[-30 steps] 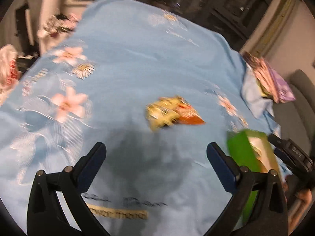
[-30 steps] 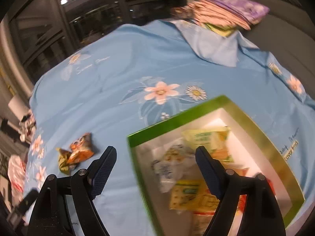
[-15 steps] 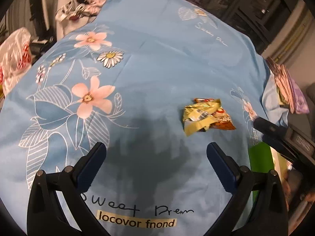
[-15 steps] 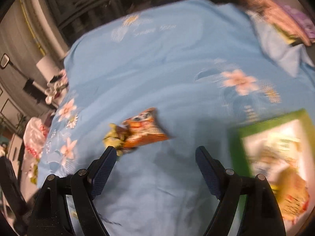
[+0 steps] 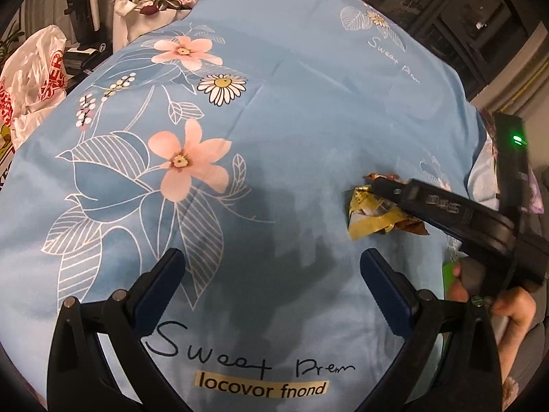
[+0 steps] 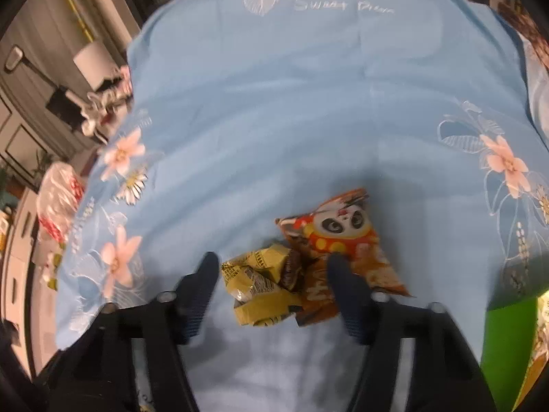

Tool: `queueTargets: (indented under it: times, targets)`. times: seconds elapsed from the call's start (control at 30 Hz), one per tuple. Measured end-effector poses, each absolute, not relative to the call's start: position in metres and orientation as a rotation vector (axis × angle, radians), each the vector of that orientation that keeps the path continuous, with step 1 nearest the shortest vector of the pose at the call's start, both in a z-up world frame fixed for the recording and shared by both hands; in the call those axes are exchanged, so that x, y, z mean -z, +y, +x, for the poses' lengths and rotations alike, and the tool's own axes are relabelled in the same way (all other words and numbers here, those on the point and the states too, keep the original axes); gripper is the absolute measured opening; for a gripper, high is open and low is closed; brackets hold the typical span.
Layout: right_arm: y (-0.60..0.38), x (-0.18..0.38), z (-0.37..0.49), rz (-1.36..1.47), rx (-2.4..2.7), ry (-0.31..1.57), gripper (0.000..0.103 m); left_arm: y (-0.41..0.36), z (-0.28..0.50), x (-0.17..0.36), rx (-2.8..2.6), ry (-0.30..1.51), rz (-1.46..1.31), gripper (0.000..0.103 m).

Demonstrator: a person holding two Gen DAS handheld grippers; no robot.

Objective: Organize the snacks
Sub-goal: 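Grasp the gold-yellow snack bag with the right tool and lift it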

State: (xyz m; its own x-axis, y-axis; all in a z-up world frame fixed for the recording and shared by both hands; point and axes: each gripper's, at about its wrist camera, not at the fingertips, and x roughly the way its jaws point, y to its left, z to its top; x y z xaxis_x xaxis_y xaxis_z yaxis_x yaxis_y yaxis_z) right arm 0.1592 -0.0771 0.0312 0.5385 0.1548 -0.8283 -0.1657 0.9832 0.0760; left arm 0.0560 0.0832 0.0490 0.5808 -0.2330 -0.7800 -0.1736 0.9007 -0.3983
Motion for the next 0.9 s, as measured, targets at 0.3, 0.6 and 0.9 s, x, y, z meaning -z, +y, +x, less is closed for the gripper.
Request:
queueTargets:
  times: [0.3,0.6,0.9]
  targets:
    - [-0.098,-0.036,0.129,0.149,-0.285,0.992,0.024,0.078,0.057,-0.047,0.052,0.975,-0.446,0.102]
    - [-0.138,-0.037,0.074,0.268,-0.221,1.007,0.024,0.037,0.055,-0.045,0.168,1.005,-0.340,0.102]
    - [-0.187,-0.009,0.071,0.425,-0.194,1.064,0.024,-0.013,0.049,-0.034,0.387,1.079,-0.311,0.098]
